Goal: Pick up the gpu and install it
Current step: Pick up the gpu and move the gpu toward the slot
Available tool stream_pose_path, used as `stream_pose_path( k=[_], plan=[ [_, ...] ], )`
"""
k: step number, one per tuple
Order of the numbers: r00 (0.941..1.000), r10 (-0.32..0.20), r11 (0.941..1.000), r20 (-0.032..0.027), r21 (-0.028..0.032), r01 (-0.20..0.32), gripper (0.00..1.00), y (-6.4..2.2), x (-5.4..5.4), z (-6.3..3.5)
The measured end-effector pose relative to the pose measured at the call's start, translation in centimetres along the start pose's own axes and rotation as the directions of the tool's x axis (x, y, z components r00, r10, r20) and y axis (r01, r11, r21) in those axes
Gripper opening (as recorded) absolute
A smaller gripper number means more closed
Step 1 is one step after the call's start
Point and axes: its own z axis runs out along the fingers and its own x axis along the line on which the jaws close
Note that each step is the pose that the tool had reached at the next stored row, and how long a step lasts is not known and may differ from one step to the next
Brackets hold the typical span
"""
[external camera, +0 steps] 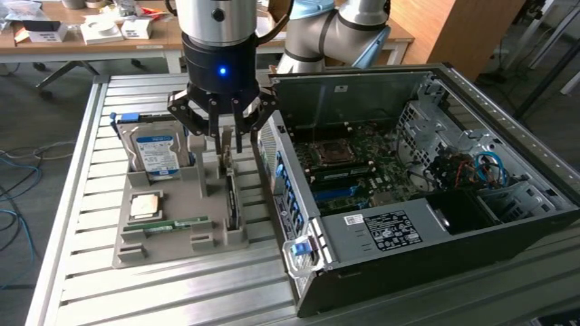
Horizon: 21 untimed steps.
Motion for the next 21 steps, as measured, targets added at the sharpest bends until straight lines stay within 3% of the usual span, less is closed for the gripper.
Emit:
stream_pose_path(
  k=[8, 21],
  plan=[
    [1.0, 0.0, 1.0, -0.0001, -0.0008, 0.0, 0.36, -0.08, 0.0, 1.3],
    [1.0, 0.0, 1.0, -0.0001, -0.0011, 0.0, 0.36, -0.17, 0.1, 2.59]
  ],
)
